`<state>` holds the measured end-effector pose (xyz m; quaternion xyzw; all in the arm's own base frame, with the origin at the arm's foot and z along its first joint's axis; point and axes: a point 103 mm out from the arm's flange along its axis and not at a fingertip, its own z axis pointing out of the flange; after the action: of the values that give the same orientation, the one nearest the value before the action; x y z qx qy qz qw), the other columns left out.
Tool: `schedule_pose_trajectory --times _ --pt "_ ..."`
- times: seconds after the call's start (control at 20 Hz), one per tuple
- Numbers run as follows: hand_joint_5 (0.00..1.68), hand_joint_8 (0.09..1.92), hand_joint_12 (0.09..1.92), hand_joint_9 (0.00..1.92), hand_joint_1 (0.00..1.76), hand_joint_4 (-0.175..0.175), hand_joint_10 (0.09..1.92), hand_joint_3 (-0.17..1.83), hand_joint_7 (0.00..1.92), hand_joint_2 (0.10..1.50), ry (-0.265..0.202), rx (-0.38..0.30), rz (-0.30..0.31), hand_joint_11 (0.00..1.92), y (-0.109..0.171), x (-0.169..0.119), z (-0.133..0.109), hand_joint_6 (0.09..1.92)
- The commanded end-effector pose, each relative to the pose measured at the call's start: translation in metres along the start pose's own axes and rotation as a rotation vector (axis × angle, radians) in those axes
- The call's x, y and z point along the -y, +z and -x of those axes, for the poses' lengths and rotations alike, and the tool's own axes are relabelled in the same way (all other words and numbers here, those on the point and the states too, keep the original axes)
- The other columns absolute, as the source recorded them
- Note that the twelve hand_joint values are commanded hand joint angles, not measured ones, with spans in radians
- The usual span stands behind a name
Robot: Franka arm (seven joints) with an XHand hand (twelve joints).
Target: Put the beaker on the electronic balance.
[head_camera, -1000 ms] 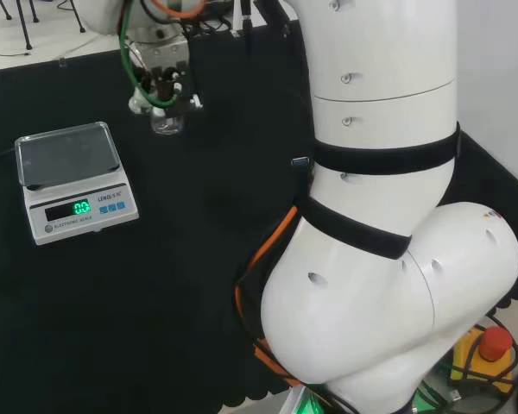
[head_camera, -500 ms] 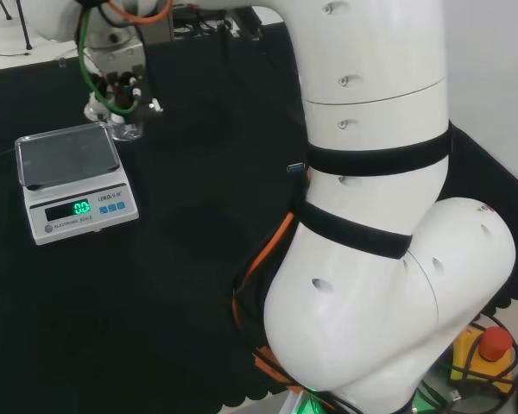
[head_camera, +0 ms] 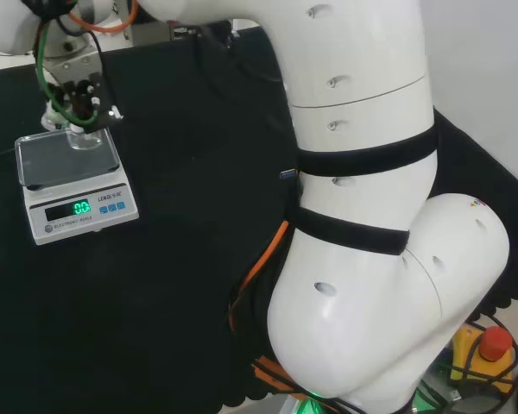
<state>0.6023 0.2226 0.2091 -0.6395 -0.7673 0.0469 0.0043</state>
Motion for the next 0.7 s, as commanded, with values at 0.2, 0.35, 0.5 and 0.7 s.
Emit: schedule_pose_trajectory --times 0.2,0.35,0.5,0.7 --pt "1.3 0.79 1.0 1.26 1.12 0.175 0.46 0.21 0.93 0.87 -0.059 0.019 0.006 1.1 0.015 -0.028 -0.043 0.48" --pt "1.3 0.79 1.0 1.27 1.12 0.175 0.46 0.22 0.93 0.87 -0.071 0.016 0.002 1.1 0.018 -0.04 -0.045 0.48" --pt "1.3 0.79 1.0 1.27 1.12 0.175 0.46 0.22 0.93 0.87 -0.085 0.01 -0.008 1.1 0.031 -0.052 -0.046 0.48" --pt "1.3 0.79 1.0 1.27 1.12 0.175 0.46 0.22 0.93 0.86 -0.084 -0.009 -0.02 1.1 0.047 -0.056 -0.047 0.48"
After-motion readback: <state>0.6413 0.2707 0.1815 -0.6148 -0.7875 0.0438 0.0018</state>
